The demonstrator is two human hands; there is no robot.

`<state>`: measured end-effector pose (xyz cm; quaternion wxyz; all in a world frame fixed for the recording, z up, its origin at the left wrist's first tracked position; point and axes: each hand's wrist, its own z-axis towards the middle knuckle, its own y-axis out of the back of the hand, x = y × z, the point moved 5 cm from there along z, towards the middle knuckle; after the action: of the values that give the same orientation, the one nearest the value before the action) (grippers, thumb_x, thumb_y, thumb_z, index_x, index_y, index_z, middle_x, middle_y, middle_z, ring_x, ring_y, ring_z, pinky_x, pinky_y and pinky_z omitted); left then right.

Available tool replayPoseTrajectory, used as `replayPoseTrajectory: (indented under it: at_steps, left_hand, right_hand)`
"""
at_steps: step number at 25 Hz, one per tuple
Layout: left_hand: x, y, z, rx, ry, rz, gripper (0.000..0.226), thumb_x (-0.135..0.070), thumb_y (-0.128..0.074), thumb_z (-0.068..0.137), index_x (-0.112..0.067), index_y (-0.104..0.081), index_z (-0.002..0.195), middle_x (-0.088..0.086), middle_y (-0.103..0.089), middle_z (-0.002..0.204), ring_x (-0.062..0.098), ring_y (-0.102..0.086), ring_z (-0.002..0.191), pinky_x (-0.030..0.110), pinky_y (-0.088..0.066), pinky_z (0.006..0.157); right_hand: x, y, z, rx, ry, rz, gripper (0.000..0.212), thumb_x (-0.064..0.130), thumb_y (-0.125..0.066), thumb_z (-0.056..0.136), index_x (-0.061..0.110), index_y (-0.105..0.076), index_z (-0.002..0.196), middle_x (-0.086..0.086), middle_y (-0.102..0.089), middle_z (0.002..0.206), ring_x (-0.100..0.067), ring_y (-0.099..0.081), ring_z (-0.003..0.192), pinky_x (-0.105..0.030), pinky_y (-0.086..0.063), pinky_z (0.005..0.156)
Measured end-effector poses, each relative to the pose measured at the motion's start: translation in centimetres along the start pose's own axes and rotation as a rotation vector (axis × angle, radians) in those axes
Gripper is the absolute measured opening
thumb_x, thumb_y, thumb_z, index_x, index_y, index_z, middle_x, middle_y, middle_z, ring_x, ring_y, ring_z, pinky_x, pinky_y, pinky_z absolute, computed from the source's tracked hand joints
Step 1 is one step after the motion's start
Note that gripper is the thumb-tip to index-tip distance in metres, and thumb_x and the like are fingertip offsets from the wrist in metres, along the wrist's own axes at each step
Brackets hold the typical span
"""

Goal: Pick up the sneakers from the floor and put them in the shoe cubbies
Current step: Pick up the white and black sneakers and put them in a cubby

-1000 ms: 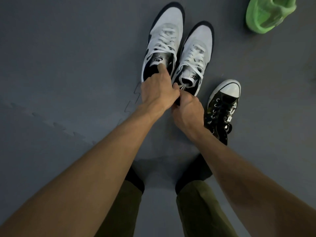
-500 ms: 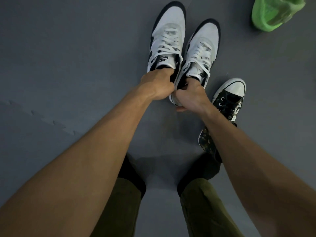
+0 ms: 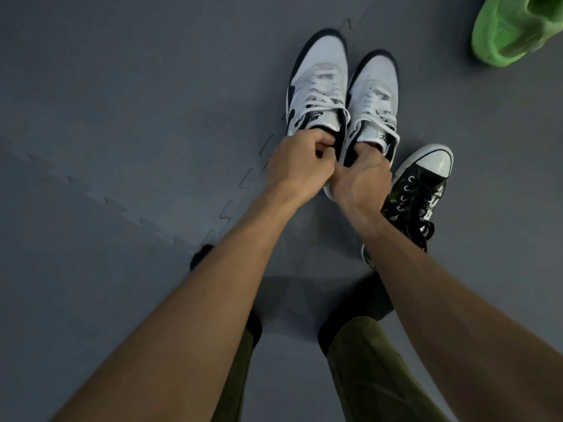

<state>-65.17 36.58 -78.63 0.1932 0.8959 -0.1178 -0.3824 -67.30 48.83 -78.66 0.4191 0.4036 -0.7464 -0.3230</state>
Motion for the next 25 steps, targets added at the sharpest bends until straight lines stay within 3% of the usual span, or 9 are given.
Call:
replayPoseTrajectory:
  at_steps: [2,4,8,12,15,18,22,25]
  left_hand:
    - [-0.6,2.5,-2.6,-0.298,-0.083,0.067,0.013,-0.029,-0.067,0.082,-0.031,-0.071,0.094,-0.014,-0.071,0.089,0.009,-0.067,0.085,0.032,-0.055,0.075]
    - [0.3,5.0,-5.6,-0.497,-0.011,0.046,0.021,-0.026,-0.071,0.079,-0.029,-0.062,0.097,-0.011,-0.061,0.098,0.011,-0.06,0.091,0.029,-0.048,0.074]
    - [2.8,8.5,-10.5,-0.508,0.262,-0.296,0.043,-0.022,-0.072,0.076,-0.025,-0.051,0.113,-0.01,-0.061,0.112,0.009,-0.063,0.095,0.035,-0.053,0.086]
    - [3.1,12.9,-17.5,-0.511,0.354,-0.531,0.049,-0.023,-0.076,0.079,-0.032,-0.048,0.119,-0.017,-0.065,0.109,-0.005,-0.062,0.095,0.036,-0.055,0.091]
    - [2.5,17.7,-24.8,-0.652,0.405,-0.719,0.054,-0.023,-0.078,0.079,-0.035,-0.05,0.124,-0.024,-0.063,0.105,-0.013,-0.061,0.095,0.028,-0.054,0.091]
    - [3.0,22.6,-32.0,-0.824,0.457,-0.835,0.056,-0.02,-0.077,0.08,-0.032,-0.052,0.129,-0.028,-0.062,0.1,-0.022,-0.057,0.091,0.017,-0.048,0.084]
    - [7.3,28.8,-38.5,-1.022,0.554,-0.975,0.054,-0.024,-0.077,0.079,-0.035,-0.054,0.126,-0.022,-0.066,0.1,-0.011,-0.063,0.092,0.028,-0.055,0.089]
    - [12.6,33.3,-42.9,-1.095,0.608,-1.066,0.055,-0.028,-0.079,0.078,-0.035,-0.055,0.126,-0.023,-0.065,0.099,-0.007,-0.063,0.092,0.033,-0.057,0.089]
  right_hand:
    - [0.6,1.0,-0.9,0.002,0.035,0.001,0.042,0.051,-0.062,0.072,0.018,-0.039,0.058,0.004,-0.051,0.059,-0.024,-0.052,0.06,-0.045,-0.054,0.064]
    - [2.1,2.0,-2.9,0.037,0.102,-0.016,0.042,0.046,-0.068,0.072,0.016,-0.043,0.057,0.004,-0.054,0.054,-0.025,-0.056,0.056,-0.041,-0.052,0.059]
    - [6.2,4.1,-7.3,0.113,0.274,-0.121,0.039,0.045,-0.066,0.07,0.018,-0.042,0.057,0.002,-0.055,0.058,-0.026,-0.056,0.059,-0.037,-0.051,0.059]
    - [12.4,7.8,-11.7,0.162,0.49,-0.198,0.044,0.041,-0.068,0.07,0.019,-0.033,0.054,0.008,-0.043,0.054,-0.022,-0.045,0.056,-0.029,-0.035,0.058]
    - [19.1,11.0,-17.7,0.226,0.697,-0.275,0.044,0.04,-0.07,0.071,0.02,-0.034,0.057,0.007,-0.046,0.06,-0.022,-0.044,0.06,-0.029,-0.035,0.062]
    - [25.4,12.3,-25.2,0.306,0.891,-0.367,0.034,0.04,-0.073,0.072,0.02,-0.047,0.064,-0.004,-0.061,0.072,-0.026,-0.053,0.069,-0.031,-0.04,0.064]
    - [32.7,9.3,-34.1,0.381,1.087,-0.392,0.03,0.04,-0.072,0.071,0.013,-0.057,0.068,-0.005,-0.065,0.075,-0.027,-0.055,0.068,-0.031,-0.039,0.062]
    - [37.2,5.0,-41.0,0.459,1.187,-0.433,0.033,0.043,-0.069,0.069,0.012,-0.057,0.066,-0.002,-0.063,0.069,-0.027,-0.06,0.065,-0.033,-0.047,0.059]
